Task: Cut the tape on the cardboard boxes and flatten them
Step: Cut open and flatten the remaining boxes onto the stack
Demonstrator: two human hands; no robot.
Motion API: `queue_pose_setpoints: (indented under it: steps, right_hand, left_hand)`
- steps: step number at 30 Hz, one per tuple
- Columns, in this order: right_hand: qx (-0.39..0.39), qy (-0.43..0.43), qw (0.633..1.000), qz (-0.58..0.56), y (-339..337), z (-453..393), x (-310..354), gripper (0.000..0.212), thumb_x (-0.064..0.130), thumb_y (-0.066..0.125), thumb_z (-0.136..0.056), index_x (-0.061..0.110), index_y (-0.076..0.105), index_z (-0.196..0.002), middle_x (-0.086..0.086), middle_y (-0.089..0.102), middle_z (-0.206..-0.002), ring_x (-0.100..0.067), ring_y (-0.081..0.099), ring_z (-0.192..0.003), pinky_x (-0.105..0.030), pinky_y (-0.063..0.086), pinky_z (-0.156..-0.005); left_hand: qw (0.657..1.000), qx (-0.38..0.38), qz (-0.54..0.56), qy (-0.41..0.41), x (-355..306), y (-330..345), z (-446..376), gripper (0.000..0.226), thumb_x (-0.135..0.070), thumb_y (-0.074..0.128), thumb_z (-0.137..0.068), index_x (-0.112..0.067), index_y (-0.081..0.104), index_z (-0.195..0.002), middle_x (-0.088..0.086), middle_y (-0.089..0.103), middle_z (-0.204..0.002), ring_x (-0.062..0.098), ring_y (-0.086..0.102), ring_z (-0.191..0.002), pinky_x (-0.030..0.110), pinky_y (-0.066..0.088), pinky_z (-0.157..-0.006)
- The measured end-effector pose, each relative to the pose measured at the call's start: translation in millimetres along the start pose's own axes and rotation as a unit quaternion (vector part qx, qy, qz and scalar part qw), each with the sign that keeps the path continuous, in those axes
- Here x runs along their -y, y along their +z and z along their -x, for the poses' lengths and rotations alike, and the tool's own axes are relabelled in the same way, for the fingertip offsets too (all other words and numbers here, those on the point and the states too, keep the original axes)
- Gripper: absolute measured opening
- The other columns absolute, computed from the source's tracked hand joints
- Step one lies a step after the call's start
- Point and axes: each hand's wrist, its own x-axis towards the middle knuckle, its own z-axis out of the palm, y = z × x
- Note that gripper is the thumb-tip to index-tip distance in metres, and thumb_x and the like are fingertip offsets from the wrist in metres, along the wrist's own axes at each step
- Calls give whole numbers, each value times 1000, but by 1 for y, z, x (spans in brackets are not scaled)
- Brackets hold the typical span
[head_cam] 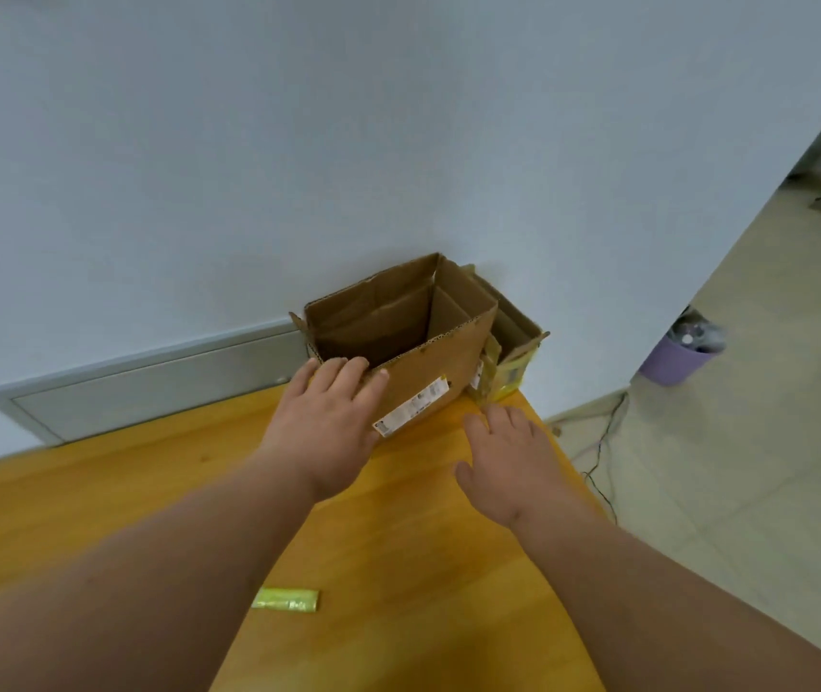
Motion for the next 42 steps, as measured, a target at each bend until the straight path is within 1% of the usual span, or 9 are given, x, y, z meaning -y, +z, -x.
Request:
queue_pose_setpoints:
  steps: [7, 11, 14, 17, 23, 28, 32, 40, 42]
  right_hand:
    - [-41, -72, 997, -7, -16, -56, -39, 48, 40, 51, -92, 22, 42, -135, -6, 42, -139, -29, 37, -129, -45, 32, -110]
    - [-62, -96, 993, -30, -19, -79, -41, 45, 31, 57, -90, 22, 45, -133, -5, 44, -137, -29, 38, -129, -46, 29, -113]
    - [-49, -111, 992, -30, -18, -87, -43, 47, 27, 56, -90, 21, 44, -135, -7, 44, -137, -29, 37, -131, -48, 25, -115]
    - [-28, -111, 993, -36, -17, -89, -44, 48, 28, 56, -91, 22, 43, -137, -6, 43, -138, -29, 37, -132, -47, 25, -116]
    - [-1, -63, 995, -80, -15, -88, -33, 53, 31, 57, -91, 21, 40, -140, -6, 43, -136, -28, 41, -128, -44, 35, -107]
    - [16, 105, 941, -320, -13, -86, -11, 84, 28, 72, -83, 17, 25, -151, -8, 36, -150, -30, 37, -136, -44, 40, -108]
    - [124, 163, 859, -469, -16, -69, 18, 81, 33, 66, -90, 22, 18, -155, -6, 37, -154, -29, 43, -133, -39, 42, -100]
    - [153, 114, 851, -489, -15, -10, 123, 54, 50, 44, -100, 24, 32, -146, -6, 48, -142, -28, 51, -119, -43, 46, -94]
    - [174, 112, 860, -466, -10, 5, 153, 51, 51, 43, -99, 27, 34, -144, -6, 52, -136, -27, 53, -109, -42, 50, -82]
  left_hand:
    - [996, 26, -20, -81, -26, 3, -46, 76, -42, 55, -94, -30, 11, -155, 2, 30, -157, 26, 24, -146, 45, 1, -119]
    - [984, 75, -6, -161, -38, 3, -66, 67, -13, 61, -88, -26, 32, -147, -7, 66, -111, 16, 62, -108, 43, 19, -120]
    - [973, 111, 18, -203, -38, -1, -73, 36, -5, 59, -85, -28, 48, -110, -7, 57, -79, 15, 58, -71, 36, 52, -77]
    - [967, 93, 52, -231, -34, -5, -72, 34, -5, 57, -89, -31, 40, -101, -5, 51, -74, 13, 51, -62, 28, 46, -52]
    - [977, 16, 26, -212, -4, -26, -57, 32, -5, 57, -88, -31, 40, -94, -11, 38, -71, 18, 47, -76, 32, 38, -73]
    - [979, 7, 47, -198, 26, -44, -18, 26, -5, 49, -94, -30, 40, -97, -9, 48, -87, 20, 50, -94, 38, 31, -101]
    - [974, -28, 110, -194, 53, -52, 29, 15, -10, 43, -98, -25, 43, -99, -3, 53, -96, 24, 44, -94, 41, 33, -94]
    - [955, -14, 89, -283, 118, -68, 124, 3, -21, 44, -99, -23, 44, -98, -4, 55, -94, 27, 47, -100, 53, 24, -110]
    - [946, -9, 103, -306, 135, -67, 153, 6, -23, 44, -99, -23, 42, -95, -7, 45, -80, 25, 43, -88, 50, 38, -96]
